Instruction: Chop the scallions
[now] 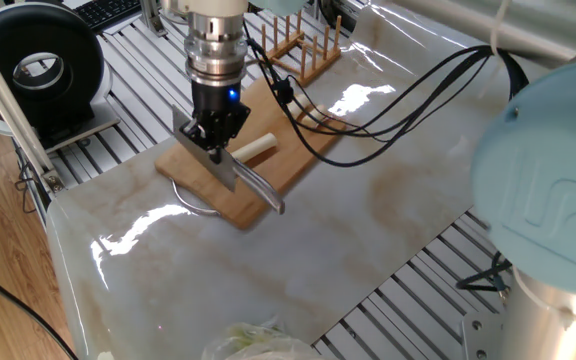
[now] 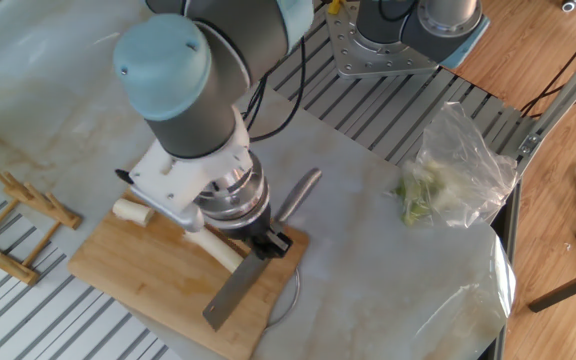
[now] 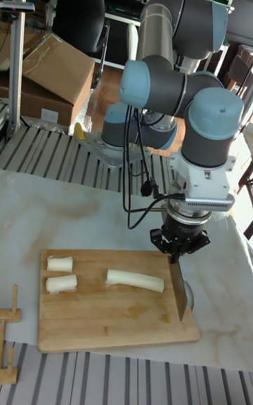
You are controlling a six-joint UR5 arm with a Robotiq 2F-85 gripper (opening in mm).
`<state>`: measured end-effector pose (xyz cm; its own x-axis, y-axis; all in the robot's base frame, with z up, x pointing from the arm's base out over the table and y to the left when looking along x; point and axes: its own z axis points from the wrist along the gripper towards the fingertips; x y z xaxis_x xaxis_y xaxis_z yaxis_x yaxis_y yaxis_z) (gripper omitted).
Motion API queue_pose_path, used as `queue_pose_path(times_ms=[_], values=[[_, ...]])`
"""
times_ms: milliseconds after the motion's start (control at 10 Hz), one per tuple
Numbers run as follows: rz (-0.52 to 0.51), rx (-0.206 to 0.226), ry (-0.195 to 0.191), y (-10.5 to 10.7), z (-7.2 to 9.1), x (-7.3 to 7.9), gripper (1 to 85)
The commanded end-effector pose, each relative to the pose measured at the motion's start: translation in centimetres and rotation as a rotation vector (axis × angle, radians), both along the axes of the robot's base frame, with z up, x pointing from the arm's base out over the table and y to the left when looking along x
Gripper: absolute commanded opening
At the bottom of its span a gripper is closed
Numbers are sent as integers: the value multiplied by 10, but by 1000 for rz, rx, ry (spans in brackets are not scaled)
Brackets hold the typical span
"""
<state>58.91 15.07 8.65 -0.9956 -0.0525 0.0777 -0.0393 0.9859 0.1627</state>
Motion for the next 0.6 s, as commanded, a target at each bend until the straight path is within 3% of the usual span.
queue_pose_path(times_ms=[0,200,500], values=[[3,-30,15,-6,13,-8,13],[28,-74,11,-28,20,-10,13],[73,-84,60,-59,30,-36,13]])
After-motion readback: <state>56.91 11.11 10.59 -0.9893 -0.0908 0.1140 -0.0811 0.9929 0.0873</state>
